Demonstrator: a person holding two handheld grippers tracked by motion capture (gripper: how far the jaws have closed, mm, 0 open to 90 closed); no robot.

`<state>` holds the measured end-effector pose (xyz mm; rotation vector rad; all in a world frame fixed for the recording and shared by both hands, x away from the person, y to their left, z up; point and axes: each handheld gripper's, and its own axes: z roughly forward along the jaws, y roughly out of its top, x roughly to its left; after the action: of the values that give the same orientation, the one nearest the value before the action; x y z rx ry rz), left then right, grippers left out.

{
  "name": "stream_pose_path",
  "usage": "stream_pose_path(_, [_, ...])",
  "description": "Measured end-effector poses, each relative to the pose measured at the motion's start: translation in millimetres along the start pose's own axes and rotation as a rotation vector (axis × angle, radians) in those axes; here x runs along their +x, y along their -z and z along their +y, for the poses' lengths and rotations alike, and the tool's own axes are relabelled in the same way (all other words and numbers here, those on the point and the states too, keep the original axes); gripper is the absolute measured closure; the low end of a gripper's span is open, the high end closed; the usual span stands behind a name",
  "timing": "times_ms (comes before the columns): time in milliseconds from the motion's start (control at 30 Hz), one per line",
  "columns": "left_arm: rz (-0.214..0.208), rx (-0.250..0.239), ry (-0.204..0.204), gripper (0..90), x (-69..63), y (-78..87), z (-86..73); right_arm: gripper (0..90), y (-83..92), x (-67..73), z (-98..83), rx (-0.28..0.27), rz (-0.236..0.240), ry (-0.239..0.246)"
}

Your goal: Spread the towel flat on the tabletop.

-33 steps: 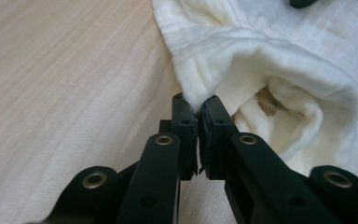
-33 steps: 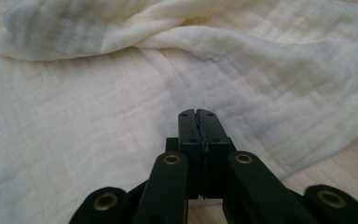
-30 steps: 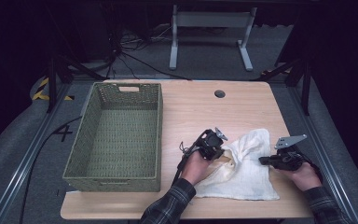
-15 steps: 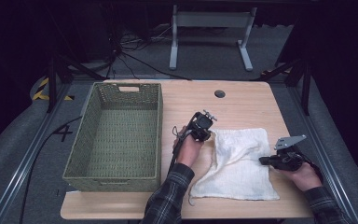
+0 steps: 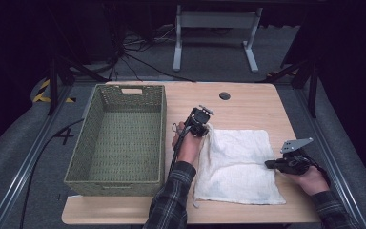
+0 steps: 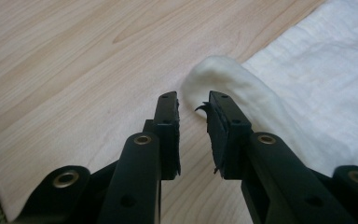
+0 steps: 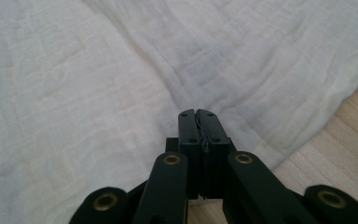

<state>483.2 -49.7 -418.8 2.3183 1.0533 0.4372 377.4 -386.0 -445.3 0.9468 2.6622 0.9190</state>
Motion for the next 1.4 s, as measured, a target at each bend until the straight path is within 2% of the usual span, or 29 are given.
stream_pose_path(67, [-0.02, -0.003, -0.011, 72.2, -4.2, 4.9, -4.4, 89.1, 0.9, 1.4, -0.2, 0.0, -0.008, 0.009])
stream_pose_path(133, [-0.058, -0.003, -0.016, 73.6, -10.9, 11.1, -10.5, 89.1, 3.5, 3.1, -0.4, -0.012, -0.009, 0.007])
stream_pose_path(233, [-0.119, -0.026, -0.02, 81.1, -20.7, 21.4, -21.1, 89.2, 9.9, 7.6, -0.8, -0.042, -0.005, 0.009])
stream_pose_path(267, [-0.13, -0.024, -0.033, 83.4, -24.3, 24.5, -26.1, 89.2, 11.6, 10.0, -1.6, -0.044, -0.006, 0.011])
stream_pose_path(367, [-0.141, -0.021, -0.036, 87.1, -29.4, 25.1, -37.5, 89.2, 14.5, 14.2, -5.3, -0.044, -0.024, 0.018])
stream_pose_path(467, [-0.161, 0.01, -0.034, 87.3, -35.9, 16.1, -51.1, 89.2, 15.4, 5.8, -6.6, -0.044, -0.065, -0.014])
stream_pose_path(633, [-0.161, 0.028, -0.032, 87.6, -37.1, 9.2, -58.1, 89.2, 9.1, -2.4, -9.1, -0.013, -0.093, -0.04])
stream_pose_path(733, [-0.129, 0.039, -0.03, 88.3, -38.7, 12.0, -60.4, 89.3, 9.0, -5.7, -9.7, -0.012, -0.103, -0.047])
stream_pose_path(800, [-0.114, 0.043, -0.013, 89.2, -39.1, 15.7, -65.5, 89.3, 10.1, -6.9, -10.6, -0.006, -0.109, -0.053])
stream_pose_path(967, [-0.092, 0.047, 0.019, 89.5, -39.1, 23.6, -76.4, 89.3, 14.0, -8.0, -13.9, 0.008, -0.118, -0.057])
stream_pose_path(1067, [-0.076, 0.055, 0.022, 89.5, -39.3, 26.9, -80.1, 89.3, 13.9, -6.8, -13.2, 0.012, -0.126, -0.063])
stream_pose_path(1167, [-0.092, 0.052, 0.024, 88.8, -37.5, 27.0, -80.2, 89.2, 14.0, -6.5, -12.7, 0.014, -0.125, -0.059])
stream_pose_path(1233, [-0.101, 0.047, 0.029, 85.0, -36.0, 26.7, -79.4, 89.0, 14.5, -7.0, -12.6, 0.008, -0.123, -0.057])
stream_pose_path(1367, [-0.119, 0.008, 0.039, 81.4, -30.8, 27.8, -72.9, 84.9, 16.2, -10.5, -9.1, -0.03, -0.105, -0.064])
stream_pose_path(1400, [-0.132, -0.016, 0.039, 77.8, -28.0, 28.6, -68.6, 81.6, 15.3, -12.8, -5.6, -0.04, -0.1, -0.062])
